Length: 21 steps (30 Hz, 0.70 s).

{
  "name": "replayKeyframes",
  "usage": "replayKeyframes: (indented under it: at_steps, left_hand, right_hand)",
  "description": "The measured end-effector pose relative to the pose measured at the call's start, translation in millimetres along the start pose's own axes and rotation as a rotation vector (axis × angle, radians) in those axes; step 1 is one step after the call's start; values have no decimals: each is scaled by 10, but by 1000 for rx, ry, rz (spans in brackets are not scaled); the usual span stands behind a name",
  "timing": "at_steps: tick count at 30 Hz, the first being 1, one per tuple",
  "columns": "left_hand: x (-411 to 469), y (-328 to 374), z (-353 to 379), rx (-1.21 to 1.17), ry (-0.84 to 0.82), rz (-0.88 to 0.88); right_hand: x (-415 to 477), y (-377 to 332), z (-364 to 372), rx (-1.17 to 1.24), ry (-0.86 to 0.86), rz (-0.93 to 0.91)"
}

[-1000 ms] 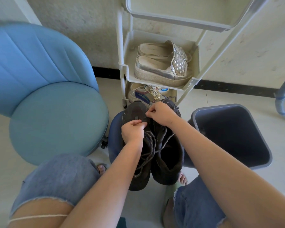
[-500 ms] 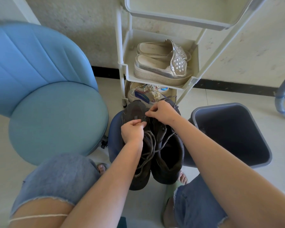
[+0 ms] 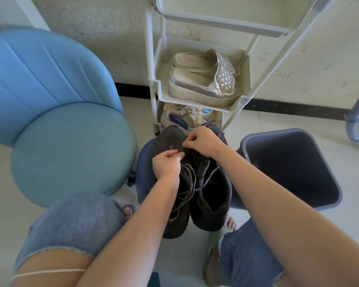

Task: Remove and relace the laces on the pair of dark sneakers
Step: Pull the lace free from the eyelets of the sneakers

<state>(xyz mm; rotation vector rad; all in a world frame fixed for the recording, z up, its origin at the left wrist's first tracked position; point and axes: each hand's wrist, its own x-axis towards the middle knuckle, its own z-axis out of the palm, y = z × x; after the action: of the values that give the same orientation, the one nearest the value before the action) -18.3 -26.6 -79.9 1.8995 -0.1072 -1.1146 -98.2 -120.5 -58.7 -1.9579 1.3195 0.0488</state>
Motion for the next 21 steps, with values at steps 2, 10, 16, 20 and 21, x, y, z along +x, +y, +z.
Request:
replayKeyframes:
  at_steps: [2,10,16,20,21]
  left_hand:
    - [-1,6,8,17,2,8]
    - [15,57,-36,26,-16,-45]
    - [47,180,-105,235,-142,28]
    - [55,115,-103,749,-70,377]
    - [71,110,-89,800,-46,398]
  right_hand:
    - [-3,-28,31,-86,23,0]
    - [-53,-58,105,-158,64,15]
    - [-65,-78,129,-156,61,43]
    - [-104,-124,113,-206,3,-1]
    - [-111,-131,99,-214,-16,-9]
